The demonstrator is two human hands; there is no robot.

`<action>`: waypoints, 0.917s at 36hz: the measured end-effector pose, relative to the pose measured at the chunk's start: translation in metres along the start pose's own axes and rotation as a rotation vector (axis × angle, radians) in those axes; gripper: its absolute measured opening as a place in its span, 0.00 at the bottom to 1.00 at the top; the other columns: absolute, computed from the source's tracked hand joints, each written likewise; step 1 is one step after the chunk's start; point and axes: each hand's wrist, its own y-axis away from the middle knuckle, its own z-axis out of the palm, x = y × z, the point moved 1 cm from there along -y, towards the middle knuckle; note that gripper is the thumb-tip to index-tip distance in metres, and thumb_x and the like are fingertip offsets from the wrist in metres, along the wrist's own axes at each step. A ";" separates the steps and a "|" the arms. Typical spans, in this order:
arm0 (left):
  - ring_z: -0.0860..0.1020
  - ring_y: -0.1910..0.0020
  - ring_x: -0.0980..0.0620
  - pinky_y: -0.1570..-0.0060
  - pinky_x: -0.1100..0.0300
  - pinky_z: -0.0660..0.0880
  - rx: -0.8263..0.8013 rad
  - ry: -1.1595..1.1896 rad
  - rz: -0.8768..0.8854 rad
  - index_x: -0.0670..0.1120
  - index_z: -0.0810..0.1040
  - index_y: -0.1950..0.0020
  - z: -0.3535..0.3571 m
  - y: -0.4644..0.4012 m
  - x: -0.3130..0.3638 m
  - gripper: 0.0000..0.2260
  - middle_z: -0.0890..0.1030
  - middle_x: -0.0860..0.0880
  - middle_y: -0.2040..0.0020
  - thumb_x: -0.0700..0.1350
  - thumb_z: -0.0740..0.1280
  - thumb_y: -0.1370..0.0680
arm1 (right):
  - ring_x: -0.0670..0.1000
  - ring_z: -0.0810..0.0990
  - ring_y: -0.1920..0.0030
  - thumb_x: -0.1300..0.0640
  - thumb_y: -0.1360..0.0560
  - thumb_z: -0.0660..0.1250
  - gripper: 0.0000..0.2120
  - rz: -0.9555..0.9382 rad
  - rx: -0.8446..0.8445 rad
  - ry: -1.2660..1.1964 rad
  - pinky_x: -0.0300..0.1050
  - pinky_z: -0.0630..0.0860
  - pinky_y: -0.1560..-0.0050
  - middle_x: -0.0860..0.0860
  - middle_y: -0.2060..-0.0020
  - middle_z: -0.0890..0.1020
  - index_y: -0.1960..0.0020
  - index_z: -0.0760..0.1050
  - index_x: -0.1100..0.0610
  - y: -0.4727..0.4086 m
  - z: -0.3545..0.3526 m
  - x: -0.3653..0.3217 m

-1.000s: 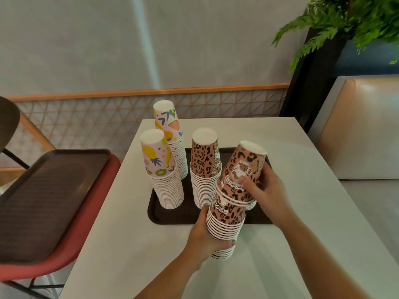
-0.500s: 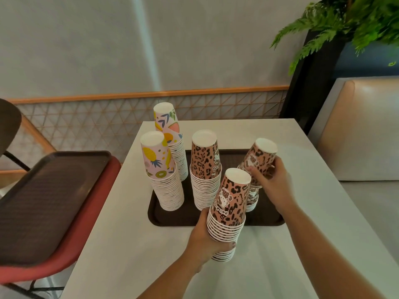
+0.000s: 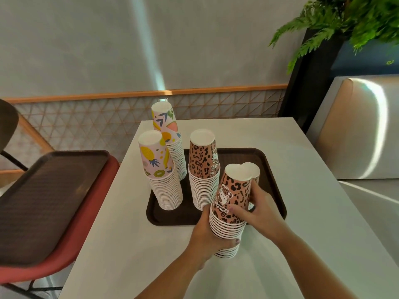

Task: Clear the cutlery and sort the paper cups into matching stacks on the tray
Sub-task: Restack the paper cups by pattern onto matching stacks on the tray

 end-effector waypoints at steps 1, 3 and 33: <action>0.74 0.39 0.58 0.41 0.58 0.74 -0.004 -0.003 -0.003 0.64 0.65 0.37 0.000 0.000 0.001 0.40 0.76 0.59 0.40 0.41 0.80 0.41 | 0.41 0.76 0.44 0.31 0.41 0.68 0.34 0.005 0.008 -0.009 0.39 0.76 0.43 0.39 0.45 0.76 0.39 0.60 0.38 0.000 0.000 0.000; 0.74 0.39 0.58 0.40 0.57 0.74 -0.009 -0.009 -0.008 0.66 0.64 0.38 0.000 0.000 0.001 0.40 0.76 0.59 0.40 0.42 0.80 0.41 | 0.40 0.77 0.45 0.32 0.41 0.67 0.36 0.000 0.035 -0.019 0.36 0.76 0.45 0.38 0.46 0.76 0.38 0.62 0.42 0.000 -0.001 -0.001; 0.74 0.44 0.61 0.53 0.71 0.71 -0.003 -0.025 -0.027 0.60 0.66 0.41 -0.006 0.000 0.003 0.35 0.76 0.58 0.42 0.38 0.79 0.39 | 0.47 0.82 0.49 0.42 0.34 0.67 0.28 0.008 0.418 -0.445 0.44 0.77 0.50 0.50 0.48 0.82 0.40 0.72 0.58 -0.038 -0.036 -0.021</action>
